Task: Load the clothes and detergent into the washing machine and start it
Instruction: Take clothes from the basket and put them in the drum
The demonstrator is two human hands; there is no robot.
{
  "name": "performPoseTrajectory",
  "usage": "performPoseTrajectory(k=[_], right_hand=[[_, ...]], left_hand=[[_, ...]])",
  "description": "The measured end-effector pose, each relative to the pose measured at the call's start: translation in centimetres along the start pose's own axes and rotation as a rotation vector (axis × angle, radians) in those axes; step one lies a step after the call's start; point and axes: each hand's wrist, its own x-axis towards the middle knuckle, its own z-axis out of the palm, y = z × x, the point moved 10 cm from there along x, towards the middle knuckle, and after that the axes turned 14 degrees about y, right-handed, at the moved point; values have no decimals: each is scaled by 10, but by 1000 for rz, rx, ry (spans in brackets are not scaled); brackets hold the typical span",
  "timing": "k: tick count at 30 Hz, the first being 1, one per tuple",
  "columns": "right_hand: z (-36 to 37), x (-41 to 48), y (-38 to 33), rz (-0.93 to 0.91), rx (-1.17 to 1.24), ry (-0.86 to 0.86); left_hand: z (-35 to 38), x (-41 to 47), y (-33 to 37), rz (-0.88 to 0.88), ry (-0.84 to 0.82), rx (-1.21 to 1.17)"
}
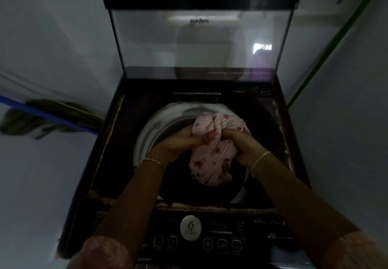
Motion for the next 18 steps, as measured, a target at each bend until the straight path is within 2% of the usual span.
performPoseTrajectory(k=[3,5,8,12,18], right_hand=[[0,6,20,-35,-101,53],[5,9,34,-27,-169,50],[17,13,55,1,-232,-6],[18,16,73,-28,-396,17],[14,11,80,-113,-647,-43]], left_hand=[[-21,17,-38,-230,148,-147],[-33,26,-62,-322,218,-158],[-47,27,-88,-378,268,-13],[-50,21,-102,-442,265,19],[-50,20,-107,-435,235,146]])
